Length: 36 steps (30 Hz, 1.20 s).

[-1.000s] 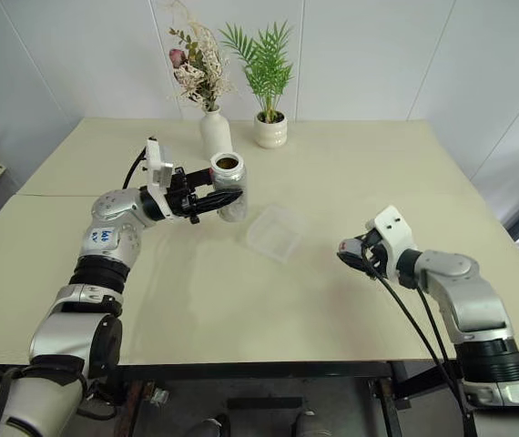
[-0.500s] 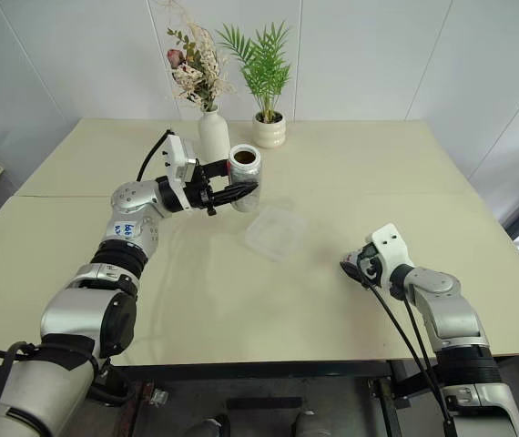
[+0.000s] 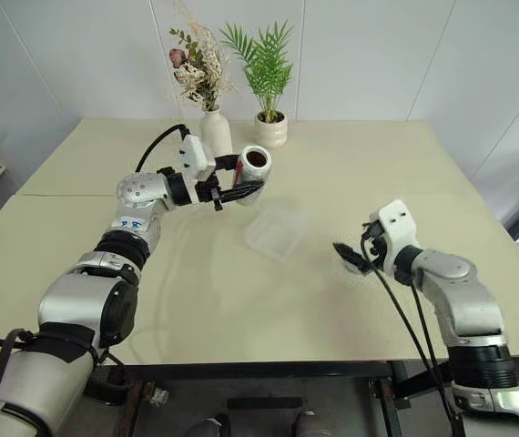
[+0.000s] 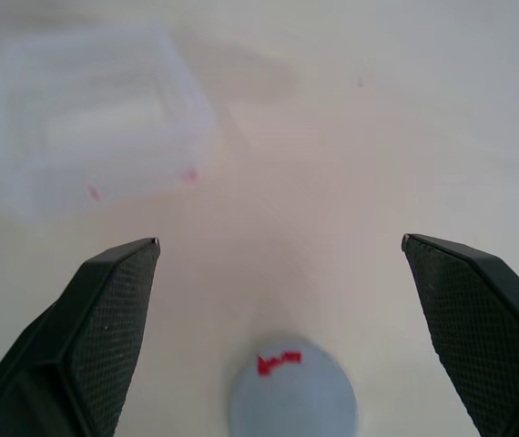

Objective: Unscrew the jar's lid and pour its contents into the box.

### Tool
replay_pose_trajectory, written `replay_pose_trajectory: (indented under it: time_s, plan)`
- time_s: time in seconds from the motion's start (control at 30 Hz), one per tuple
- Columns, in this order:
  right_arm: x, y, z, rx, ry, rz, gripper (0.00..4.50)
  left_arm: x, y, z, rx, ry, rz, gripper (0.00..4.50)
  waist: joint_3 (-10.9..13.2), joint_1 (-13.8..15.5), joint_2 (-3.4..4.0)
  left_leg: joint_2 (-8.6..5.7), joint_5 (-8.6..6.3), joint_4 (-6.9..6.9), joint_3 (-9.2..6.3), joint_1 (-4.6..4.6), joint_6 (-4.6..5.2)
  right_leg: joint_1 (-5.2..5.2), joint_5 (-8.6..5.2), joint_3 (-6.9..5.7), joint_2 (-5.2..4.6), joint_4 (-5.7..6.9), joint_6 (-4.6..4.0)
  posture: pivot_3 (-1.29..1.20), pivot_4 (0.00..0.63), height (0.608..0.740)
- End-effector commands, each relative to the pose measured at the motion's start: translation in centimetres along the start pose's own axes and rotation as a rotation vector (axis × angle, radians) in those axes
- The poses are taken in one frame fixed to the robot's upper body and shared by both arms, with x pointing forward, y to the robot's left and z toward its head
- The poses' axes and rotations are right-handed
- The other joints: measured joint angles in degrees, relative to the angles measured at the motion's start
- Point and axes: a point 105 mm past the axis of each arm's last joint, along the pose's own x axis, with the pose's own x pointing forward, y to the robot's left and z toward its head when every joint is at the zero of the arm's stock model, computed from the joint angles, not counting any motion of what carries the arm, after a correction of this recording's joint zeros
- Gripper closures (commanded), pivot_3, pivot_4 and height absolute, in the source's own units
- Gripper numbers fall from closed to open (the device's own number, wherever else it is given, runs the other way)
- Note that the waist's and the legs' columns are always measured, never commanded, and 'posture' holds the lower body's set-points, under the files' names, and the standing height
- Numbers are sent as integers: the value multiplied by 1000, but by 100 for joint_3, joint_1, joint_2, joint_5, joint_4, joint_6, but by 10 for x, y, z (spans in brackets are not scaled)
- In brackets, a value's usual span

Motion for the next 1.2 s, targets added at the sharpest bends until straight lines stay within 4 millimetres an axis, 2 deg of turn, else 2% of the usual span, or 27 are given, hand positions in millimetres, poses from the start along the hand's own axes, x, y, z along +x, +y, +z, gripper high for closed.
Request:
replay_pose_trajectory:
  time_s: [0.03,0.23,0.33,0.47,0.7,0.93,1.2]
  plan:
    - [-14,24,41,-5,-121,56,0,8,11,19,244,36,-2,2345,0,8,0,0,0,0,0,0,0,0,0,-1,0,0,0,0,150,740]
    - [-25,63,54,19,-137,150,0,19,0,12,524,158,-91,2345,0,27,0,0,-1,-2,1,-2,0,1,0,1,0,-5,-1,0,150,740]
    - [-29,67,52,22,-113,143,0,21,1,9,603,191,-84,2345,0,44,0,0,-2,-2,2,-3,2,0,0,2,-1,-9,-1,0,150,740]
    - [-46,78,47,23,-97,211,0,24,-1,3,811,247,-110,2345,3,98,-5,0,-3,-3,1,-7,3,-2,-1,1,0,-10,-1,0,150,740]
    - [-65,67,42,-60,-65,180,0,30,5,5,1052,267,-91,2345,5,130,-9,-4,-8,-1,2,-13,6,0,-2,3,-1,-23,5,0,150,740]
    - [-82,57,57,-149,-191,129,0,39,0,12,1173,206,-102,2345,8,130,-15,-3,-12,-3,3,-14,3,-1,-3,3,-1,-28,7,0,150,740]
    - [-88,54,39,-155,-151,110,0,44,-8,10,1243,191,-152,2345,9,133,-17,-4,-17,-2,5,-14,3,0,-5,6,-1,-32,10,0,150,740]
